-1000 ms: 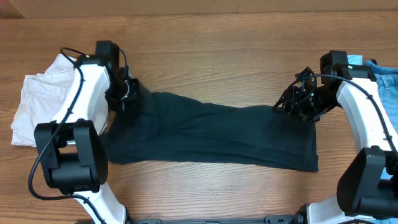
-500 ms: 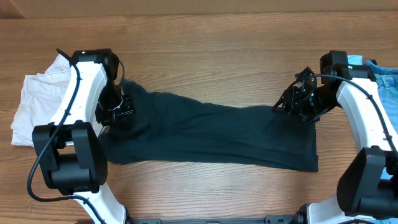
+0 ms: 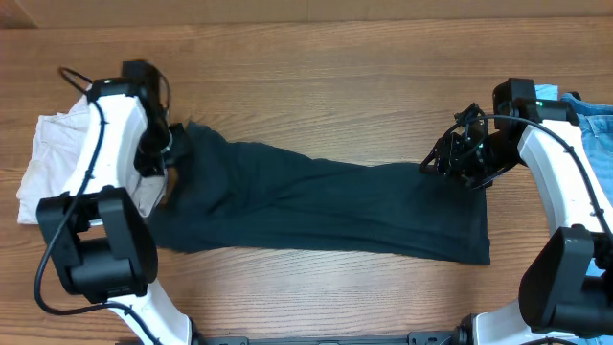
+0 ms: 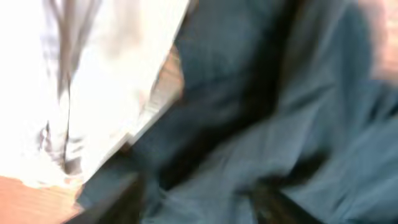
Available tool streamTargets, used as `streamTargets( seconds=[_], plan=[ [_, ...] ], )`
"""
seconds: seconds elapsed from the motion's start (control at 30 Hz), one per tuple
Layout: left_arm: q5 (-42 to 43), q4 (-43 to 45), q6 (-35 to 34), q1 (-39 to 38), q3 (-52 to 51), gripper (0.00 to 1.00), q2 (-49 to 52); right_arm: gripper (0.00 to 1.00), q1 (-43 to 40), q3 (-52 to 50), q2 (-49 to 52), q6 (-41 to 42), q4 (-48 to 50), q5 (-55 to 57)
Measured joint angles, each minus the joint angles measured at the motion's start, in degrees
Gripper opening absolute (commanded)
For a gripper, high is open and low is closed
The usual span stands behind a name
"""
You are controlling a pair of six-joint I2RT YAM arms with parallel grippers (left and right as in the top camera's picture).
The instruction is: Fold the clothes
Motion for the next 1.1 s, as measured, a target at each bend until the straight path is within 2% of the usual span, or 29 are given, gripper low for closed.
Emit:
streamTargets(
  seconds=[0.07,0.17,0.2,0.27,0.33,0.47,0.67,0.7,0.77,0.8,0.83,0.87,1.03,1.1],
  plan=[
    [1.75,7.34,1.49,0.57,0.24,0.7,0.0,0.55,0.0,0.0,0.0,0.0,0.07,0.0],
    [3.52,12.92,4.76,-1.27,0.35,0.68,0.17,0.55,0.0,0.0,0.0,0.0,0.28,-0.07],
    [3.76,13.79,5.86,-2.16,0.35,0.57,0.42,0.55,0.0,0.0,0.0,0.02,0.35,-0.04],
    [4.07,14.56,8.04,-4.31,0.39,0.24,1.68,0.55,0.0,0.0,0.0,0.0,0.37,-0.2],
    [4.0,14.4,9.88,-6.23,0.61,0.04,5.33,0.55,0.0,0.0,0.0,0.02,0.35,-0.22],
    [3.58,12.92,9.01,-5.57,0.59,0.04,10.93,0.55,0.0,0.0,0.0,0.0,0.39,-0.22],
    [2.12,12.7,7.04,-2.51,0.61,0.04,10.84,0.55,0.0,0.0,0.0,0.44,0.96,0.2],
    [1.84,13.11,6.88,-2.03,0.61,0.04,10.64,0.56,0.02,0.0,0.0,1.57,1.42,1.44],
    [1.55,13.68,6.86,-1.66,0.61,0.04,10.12,0.71,0.02,0.0,0.0,4.98,2.25,6.1],
    [1.4,13.86,6.86,-1.49,0.61,0.06,9.88,0.75,0.04,-0.22,0.0,6.67,2.97,8.76],
    [1.36,14.08,6.86,-1.38,0.61,0.11,9.68,0.81,0.04,-0.66,0.0,8.5,3.69,11.43],
    [1.25,14.23,6.86,-1.36,0.61,0.14,9.55,0.82,0.04,-1.55,0.0,10.05,4.9,13.73],
    [0.98,15.52,6.14,-1.36,0.61,0.48,9.55,0.8,-1.2,-9.53,0.11,14.67,11.69,19.43],
    [0.96,16.09,6.16,-1.36,0.61,0.55,9.53,0.81,-3.96,-10.16,0.22,15.3,12.61,19.63]
  ],
)
